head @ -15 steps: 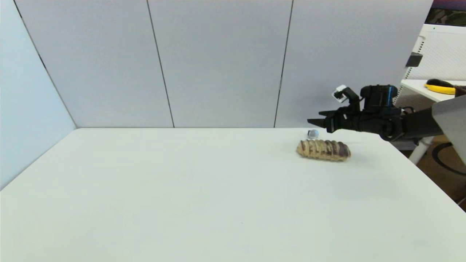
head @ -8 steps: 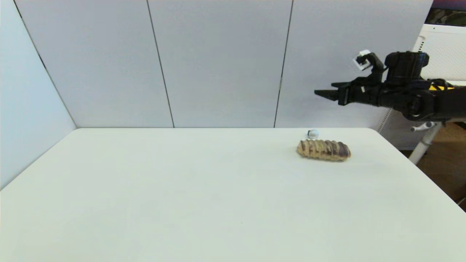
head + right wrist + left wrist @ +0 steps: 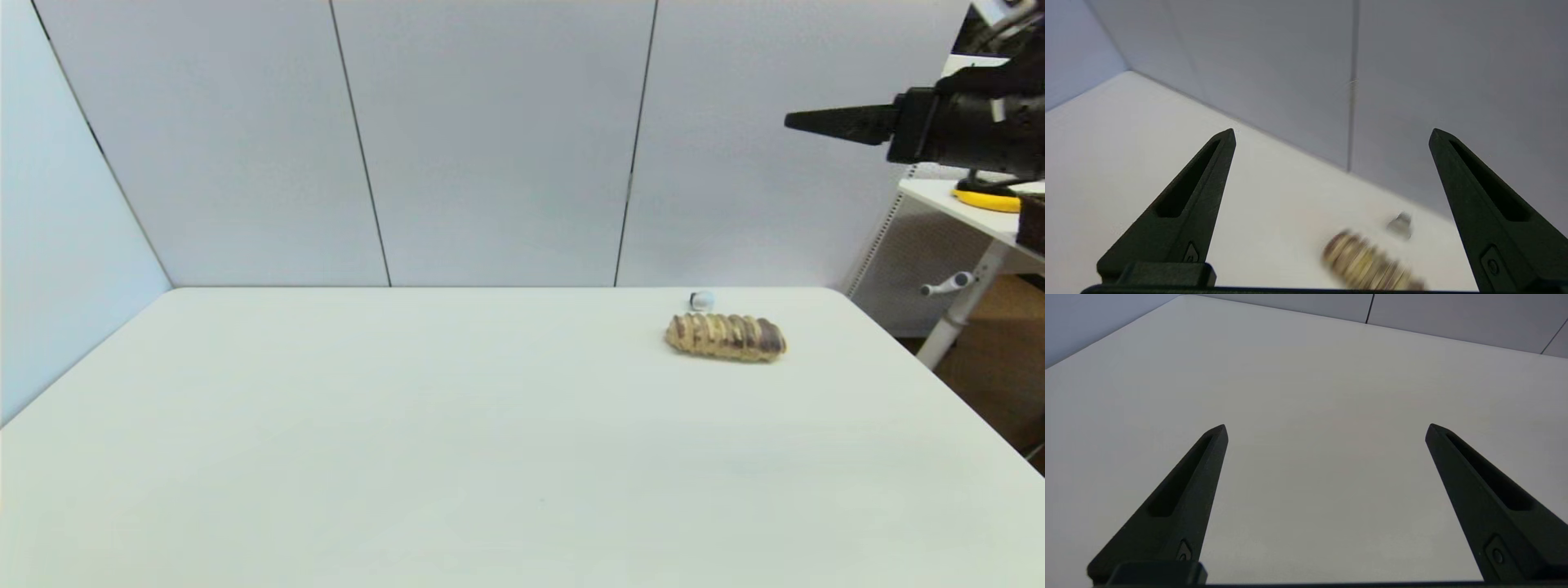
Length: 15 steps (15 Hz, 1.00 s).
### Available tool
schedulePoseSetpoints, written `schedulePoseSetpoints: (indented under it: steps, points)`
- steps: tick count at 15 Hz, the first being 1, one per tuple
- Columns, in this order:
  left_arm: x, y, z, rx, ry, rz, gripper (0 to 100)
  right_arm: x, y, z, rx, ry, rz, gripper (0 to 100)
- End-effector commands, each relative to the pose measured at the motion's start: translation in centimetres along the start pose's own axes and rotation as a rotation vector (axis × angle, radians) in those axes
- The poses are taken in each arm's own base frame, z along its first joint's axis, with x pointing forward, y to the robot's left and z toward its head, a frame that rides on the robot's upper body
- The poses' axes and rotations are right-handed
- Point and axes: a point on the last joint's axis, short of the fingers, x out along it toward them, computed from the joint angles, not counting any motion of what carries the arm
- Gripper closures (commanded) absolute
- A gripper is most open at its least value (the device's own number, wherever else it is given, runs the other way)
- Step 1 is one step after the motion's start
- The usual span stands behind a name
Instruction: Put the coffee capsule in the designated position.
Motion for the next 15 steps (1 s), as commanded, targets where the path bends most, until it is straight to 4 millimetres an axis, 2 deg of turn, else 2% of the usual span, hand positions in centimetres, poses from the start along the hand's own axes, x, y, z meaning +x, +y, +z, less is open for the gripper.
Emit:
schedulePoseSetpoints:
  steps: [1,4,7,8,11,12,15]
  points:
    - [0.0,0.0,0.0,-0.001,0.002,0.001,0,-13.8,9.5,-3.7,-0.015,0.063,-0.098,0]
    - [0.0,0.0,0.0,-0.001,0.002,0.001,0,-18.3,12.1,-9.4,-0.117,0.129,-0.354,0]
    - [0.0,0.0,0.0,-0.001,0.0,0.001,0,-21.5,13.5,-13.4,-0.134,0.175,-0.648,0]
    - [0.0,0.0,0.0,-0.001,0.0,0.001,0,-22.1,13.8,-15.2,-0.133,0.193,-0.688,0]
    - [0.0,0.0,0.0,-0.001,0.0,0.001,0,-24.1,15.0,-21.1,-0.069,0.161,-0.658,0]
    - [0.0,0.0,0.0,0.0,0.002,0.001,0,-24.3,15.2,-22.3,-0.059,0.151,-0.655,0]
    - [0.0,0.0,0.0,-0.001,0.0,0.001,0,-24.3,15.2,-24.2,-0.045,0.18,-0.667,0]
